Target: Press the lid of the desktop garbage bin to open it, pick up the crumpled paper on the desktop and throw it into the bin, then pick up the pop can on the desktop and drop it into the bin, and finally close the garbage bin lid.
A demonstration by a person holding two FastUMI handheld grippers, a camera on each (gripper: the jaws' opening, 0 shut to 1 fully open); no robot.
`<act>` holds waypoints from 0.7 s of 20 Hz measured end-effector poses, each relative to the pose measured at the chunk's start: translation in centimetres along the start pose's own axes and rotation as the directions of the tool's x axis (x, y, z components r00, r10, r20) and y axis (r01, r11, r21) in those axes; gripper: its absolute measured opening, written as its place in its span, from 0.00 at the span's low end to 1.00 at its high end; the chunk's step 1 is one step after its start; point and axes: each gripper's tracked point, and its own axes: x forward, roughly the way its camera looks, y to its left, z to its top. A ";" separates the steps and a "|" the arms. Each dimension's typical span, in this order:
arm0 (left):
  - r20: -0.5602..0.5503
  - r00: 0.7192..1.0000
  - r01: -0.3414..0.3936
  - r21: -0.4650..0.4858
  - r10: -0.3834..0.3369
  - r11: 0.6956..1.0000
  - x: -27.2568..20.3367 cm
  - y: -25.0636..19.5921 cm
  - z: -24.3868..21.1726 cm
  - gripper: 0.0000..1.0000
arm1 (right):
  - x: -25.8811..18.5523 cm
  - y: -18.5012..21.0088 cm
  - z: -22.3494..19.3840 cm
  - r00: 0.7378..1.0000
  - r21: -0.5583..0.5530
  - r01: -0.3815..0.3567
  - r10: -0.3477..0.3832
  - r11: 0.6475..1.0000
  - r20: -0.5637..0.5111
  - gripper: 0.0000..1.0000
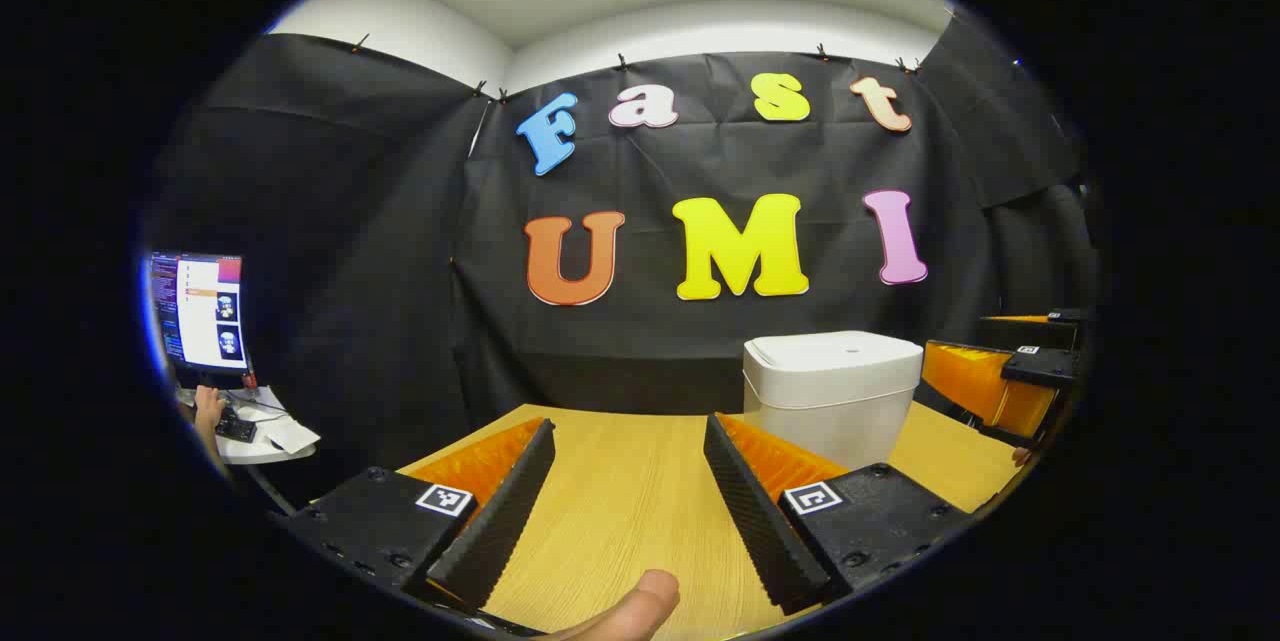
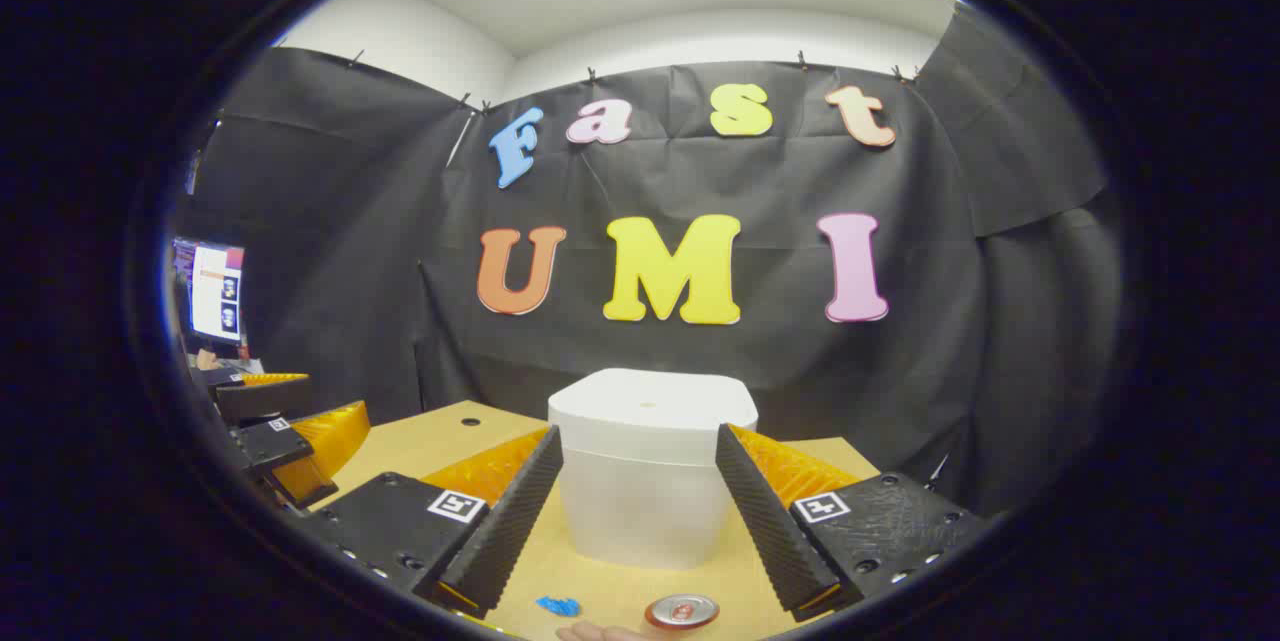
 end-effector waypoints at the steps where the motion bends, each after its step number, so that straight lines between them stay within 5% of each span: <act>1: -0.005 1.000 0.000 -0.006 0.000 1.000 0.0 0.2 -0.1 0.97 | -0.2 0.5 0.2 1.000 0.003 -0.008 0.008 1.000 0.007 0.96; 7: 0.006 0.999 -0.049 -0.021 0.049 0.999 0.2 2.6 0.1 0.97 | -0.3 0.2 -0.9 0.999 0.002 0.030 -0.030 1.000 -0.017 0.96; 14: 0.016 1.000 -0.020 -0.034 0.020 0.999 0.3 2.3 0.1 0.97 | 0.6 -1.1 -1.1 0.997 0.023 0.062 -0.061 0.998 -0.041 0.96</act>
